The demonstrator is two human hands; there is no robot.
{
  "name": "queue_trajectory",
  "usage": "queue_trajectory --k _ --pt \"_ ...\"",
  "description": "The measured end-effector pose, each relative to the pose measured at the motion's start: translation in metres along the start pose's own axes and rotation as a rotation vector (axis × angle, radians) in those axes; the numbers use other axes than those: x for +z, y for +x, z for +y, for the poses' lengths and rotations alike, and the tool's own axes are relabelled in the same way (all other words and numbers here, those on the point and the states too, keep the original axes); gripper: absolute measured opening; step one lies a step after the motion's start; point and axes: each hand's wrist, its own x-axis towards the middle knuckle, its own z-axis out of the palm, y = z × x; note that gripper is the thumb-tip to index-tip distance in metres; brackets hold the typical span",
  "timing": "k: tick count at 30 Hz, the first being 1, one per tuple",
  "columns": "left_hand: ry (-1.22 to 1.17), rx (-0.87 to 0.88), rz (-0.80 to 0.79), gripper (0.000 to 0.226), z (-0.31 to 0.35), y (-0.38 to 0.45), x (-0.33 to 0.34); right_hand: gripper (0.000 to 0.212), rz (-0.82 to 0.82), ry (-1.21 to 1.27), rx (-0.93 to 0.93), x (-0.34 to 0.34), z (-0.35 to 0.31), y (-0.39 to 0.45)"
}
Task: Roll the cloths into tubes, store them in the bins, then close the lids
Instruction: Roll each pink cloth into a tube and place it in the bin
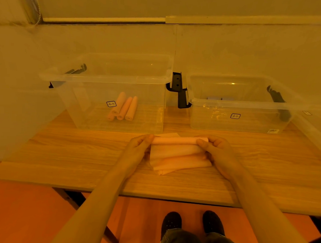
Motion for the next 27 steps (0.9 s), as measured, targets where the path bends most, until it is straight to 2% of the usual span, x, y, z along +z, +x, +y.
queue_trajectory --k 10,15,21,24,27 --pt "0.026 0.061 0.024 0.033 -0.0068 0.0039 -0.0035 0.012 -0.031 -0.026 -0.026 0.0006 -0.0035 -0.0028" --pt "-0.047 0.058 0.032 0.018 -0.0038 0.0045 -0.0021 0.017 -0.010 0.007 -0.023 0.0000 -0.0006 0.0003" --pt "-0.089 0.034 -0.021 0.025 0.0003 0.0021 -0.0021 0.020 0.014 0.033 -0.019 -0.0001 -0.0002 -0.0010" --pt "-0.083 -0.013 -0.021 0.033 -0.0007 0.0050 -0.0027 0.010 0.011 0.021 -0.012 0.0000 -0.0015 -0.0014" --pt "-0.078 0.009 0.003 0.016 -0.0022 0.0046 -0.0018 0.014 -0.013 0.019 -0.002 0.0001 -0.0037 -0.0018"
